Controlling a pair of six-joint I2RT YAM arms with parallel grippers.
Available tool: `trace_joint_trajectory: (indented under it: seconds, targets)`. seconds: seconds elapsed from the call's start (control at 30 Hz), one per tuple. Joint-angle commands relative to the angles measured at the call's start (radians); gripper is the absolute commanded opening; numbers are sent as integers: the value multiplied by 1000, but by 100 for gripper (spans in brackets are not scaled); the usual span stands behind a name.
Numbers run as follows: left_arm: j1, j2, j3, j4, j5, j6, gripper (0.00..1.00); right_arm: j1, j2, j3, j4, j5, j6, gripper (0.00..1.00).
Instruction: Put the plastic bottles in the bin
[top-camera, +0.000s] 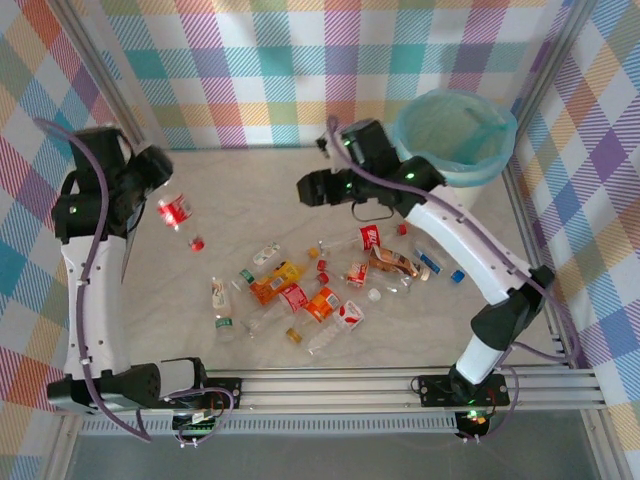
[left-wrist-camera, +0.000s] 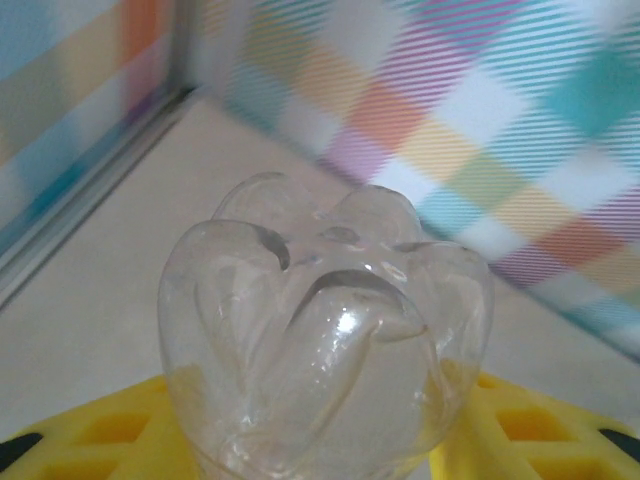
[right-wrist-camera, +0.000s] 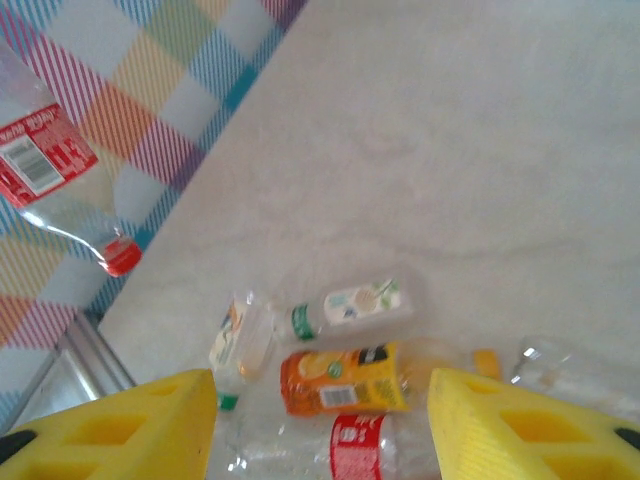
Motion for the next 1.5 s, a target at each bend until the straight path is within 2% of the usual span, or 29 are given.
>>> trace_joint_trajectory:
  seconds: [0.0,0.13,0.2,0.33,0.5,0.63,0.8,0.97,1.23,1.37,1.4,1.47]
  targets:
    - [-152,59,113,132,8,64,43,-55,-62,59,-25,-29,-55,59]
    - [-276,107,142,270,157,116,41,-121,-111,53,59,-168,-96,62]
    - [-312,136,162,295,236,136,41,-140,-142,27,128,-286,-119,66]
    - [-394,177,184,340,369,199,41,-142,-198,-35,238,-416,-188,78]
    - [-428,209,187,440,520,67,41,-139,-246,-193,436,-446,-152,86]
    - [-475,214,208,470,610,37,43,-138,-223,-193,434,-383,-141,86]
    - [-516,237,240,486,693,-22,43,-128,-188,-177,445,-407,-143,86]
    - [-547,245,261,471,707,-35,44,-124,-190,-183,472,-419,-152,82]
    - [-582,300,342,387,726,-19,47,-121,-197,-173,456,-462,-179,64]
    - [-585,313,360,379,719,-21,48,-121,-205,-173,419,-421,-198,57]
    - [-585,312,361,382,710,-23,49,-121,-209,-173,410,-402,-201,56]
    - [-585,303,362,399,682,-27,58,-121,-218,-173,395,-356,-209,53]
